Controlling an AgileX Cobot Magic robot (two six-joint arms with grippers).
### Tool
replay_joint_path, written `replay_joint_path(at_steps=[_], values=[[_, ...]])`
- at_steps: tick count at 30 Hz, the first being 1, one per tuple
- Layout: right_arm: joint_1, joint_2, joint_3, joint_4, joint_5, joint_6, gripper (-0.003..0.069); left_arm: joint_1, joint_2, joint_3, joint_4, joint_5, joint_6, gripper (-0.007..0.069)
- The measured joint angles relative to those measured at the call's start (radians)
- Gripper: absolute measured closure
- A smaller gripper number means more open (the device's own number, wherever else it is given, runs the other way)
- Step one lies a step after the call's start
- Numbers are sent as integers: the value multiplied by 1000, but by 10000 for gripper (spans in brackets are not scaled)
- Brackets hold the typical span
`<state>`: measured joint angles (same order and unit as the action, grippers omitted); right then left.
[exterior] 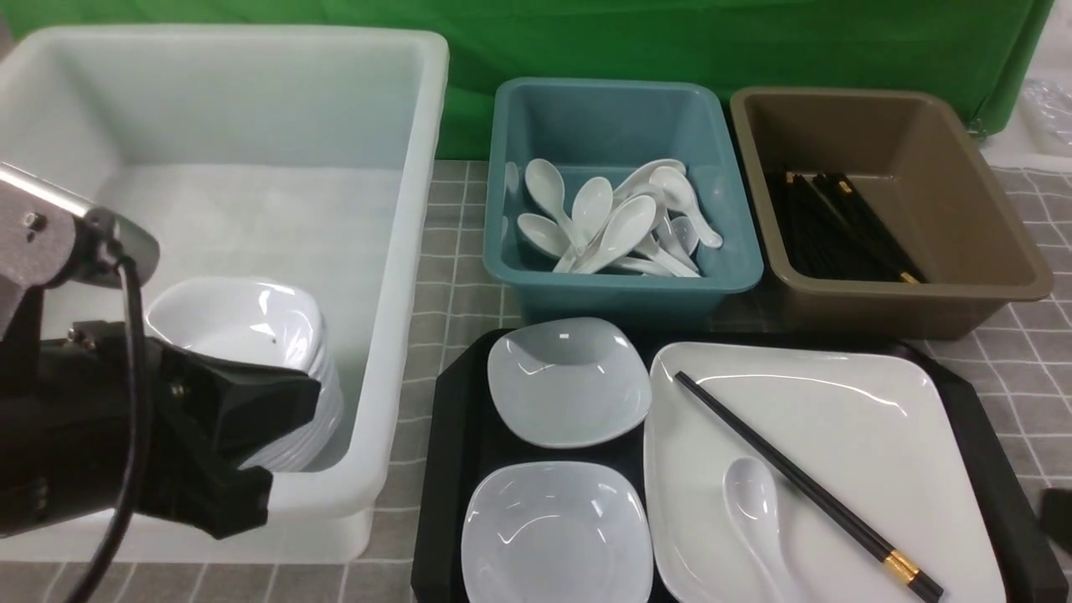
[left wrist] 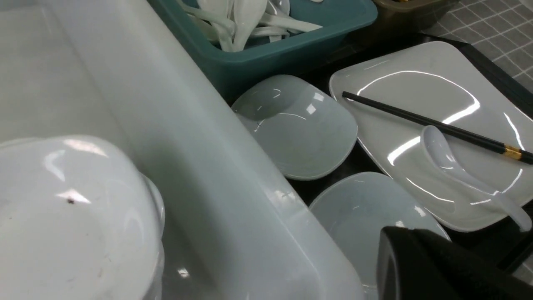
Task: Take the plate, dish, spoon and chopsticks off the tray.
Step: Use the right arm to grab a pair of chopsticks from the plate
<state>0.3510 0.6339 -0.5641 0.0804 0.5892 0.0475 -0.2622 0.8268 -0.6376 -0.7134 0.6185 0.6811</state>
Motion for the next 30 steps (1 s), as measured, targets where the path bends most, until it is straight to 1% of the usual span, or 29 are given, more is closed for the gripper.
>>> replay_joint_path(at_steps=[2, 4, 6, 8, 9, 11, 13, 15, 16, 17, 18, 20, 30], values=[[41, 146, -91, -8, 90, -78, 421, -4, 0, 0, -9, 23, 23, 611], [53, 278, -167, -19, 160, -129, 421, -23, 0, 0, -12, 41, 44, 611], [53, 402, -225, -42, 196, -158, 419, -51, -4, 0, -16, 46, 62, 611], [27, 553, -277, -60, 220, -196, 406, -96, -23, 0, -17, 47, 83, 611], [17, 576, -288, -60, 225, -211, 401, -104, -29, 0, -14, 47, 87, 611], [-13, 683, -320, -45, 235, -279, 367, -142, -57, 1, 0, 49, 98, 611], [-35, 770, -342, -13, 235, -345, 314, -174, -87, 2, 19, 49, 103, 611], [-48, 841, -358, 19, 217, -387, 239, -196, -123, 2, 35, 45, 104, 611], [-50, 872, -366, 27, 203, -399, 211, -203, -138, 3, 39, 39, 104, 611], [-50, 878, -367, 28, 203, -401, 206, -204, -138, 3, 39, 39, 105, 611], [-50, 916, -378, 35, 175, -410, 178, -210, -156, 3, 46, 30, 108, 611], [-50, 949, -386, 39, 137, -414, 165, -209, -170, 3, 59, 21, 108, 611], [-50, 1066, -388, 42, 56, -433, 158, -209, -174, 5, 72, 4, 108, 611]])
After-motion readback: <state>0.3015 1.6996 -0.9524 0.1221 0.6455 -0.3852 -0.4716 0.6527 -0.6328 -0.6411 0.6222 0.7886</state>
